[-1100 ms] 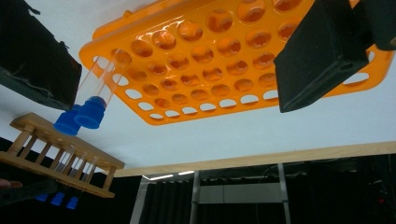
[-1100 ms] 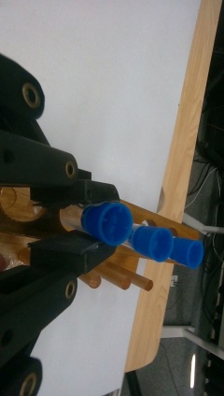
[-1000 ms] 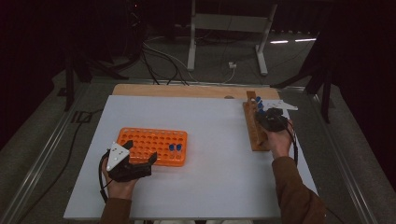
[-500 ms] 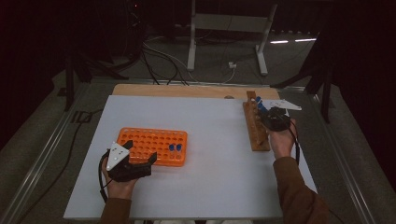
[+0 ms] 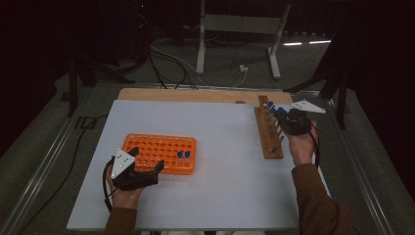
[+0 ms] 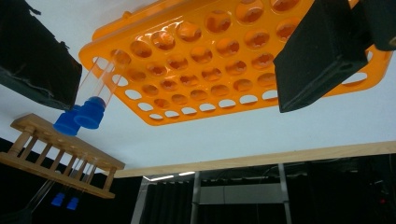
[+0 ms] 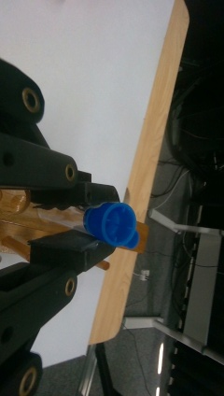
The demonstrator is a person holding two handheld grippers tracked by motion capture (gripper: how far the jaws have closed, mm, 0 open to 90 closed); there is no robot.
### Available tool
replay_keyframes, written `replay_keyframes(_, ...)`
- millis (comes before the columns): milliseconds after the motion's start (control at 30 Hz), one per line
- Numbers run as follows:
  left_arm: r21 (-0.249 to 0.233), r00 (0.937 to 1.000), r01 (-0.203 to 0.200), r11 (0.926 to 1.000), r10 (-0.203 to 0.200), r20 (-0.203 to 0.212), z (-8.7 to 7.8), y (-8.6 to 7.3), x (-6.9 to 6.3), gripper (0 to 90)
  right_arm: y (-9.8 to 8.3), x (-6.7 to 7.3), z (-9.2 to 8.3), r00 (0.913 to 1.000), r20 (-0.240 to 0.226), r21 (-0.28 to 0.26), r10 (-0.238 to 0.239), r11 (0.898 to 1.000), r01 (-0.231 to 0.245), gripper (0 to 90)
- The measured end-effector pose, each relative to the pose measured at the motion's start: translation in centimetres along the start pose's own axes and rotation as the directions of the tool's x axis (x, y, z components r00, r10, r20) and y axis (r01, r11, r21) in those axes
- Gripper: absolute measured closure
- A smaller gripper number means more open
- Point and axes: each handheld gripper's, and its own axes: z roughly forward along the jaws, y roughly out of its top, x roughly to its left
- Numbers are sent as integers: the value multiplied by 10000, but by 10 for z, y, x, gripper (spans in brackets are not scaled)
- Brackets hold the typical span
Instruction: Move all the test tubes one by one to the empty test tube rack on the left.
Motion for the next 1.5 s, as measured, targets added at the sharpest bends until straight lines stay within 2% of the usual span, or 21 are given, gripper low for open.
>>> replay_keyframes(133, 25, 10000, -15, 10000, 15, 16, 0, 0, 0, 18, 5, 0, -7, 10000, -36, -237, -47, 9997, 46, 769)
replay_keyframes(367, 53, 10000, -28, 10000, 27, 67, 0, 0, 0, 18, 8, 2, -14, 9996, -267, -346, -92, 9994, 83, 768)
replay_keyframes(567, 170, 9998, -80, 9998, 77, 175, 1, 0, -1, 18, 8, 8, -18, 9967, -809, -452, -14, 9990, -22, 768)
replay_keyframes(733, 206, 9996, -137, 9997, 131, 265, 2, 1, -2, 18, 9, 16, -20, 9930, -1174, -445, -148, 9990, 96, 768)
replay_keyframes(1000, 209, 9988, -178, 9996, 169, 460, 1, 1, -2, 18, 7, 29, -20, 9793, -2026, -376, -31, 9993, -46, 768)
replay_keyframes(1100, 186, 9983, -185, 9997, 174, 554, 1, 1, -2, 18, 6, 37, -20, 9763, -2143, -290, -310, 9993, 254, 767)
replay_keyframes(1300, 169, 9970, -303, 9994, 290, 722, 1, 2, -4, 18, 4, 50, -23, 9663, -2520, -340, -533, 9984, 462, 767)
replay_keyframes(1500, 210, 9955, -388, 9990, 368, 873, 1, 2, -5, 18, 3, 64, -26, 9521, -2979, -349, -698, 9975, 622, 767)
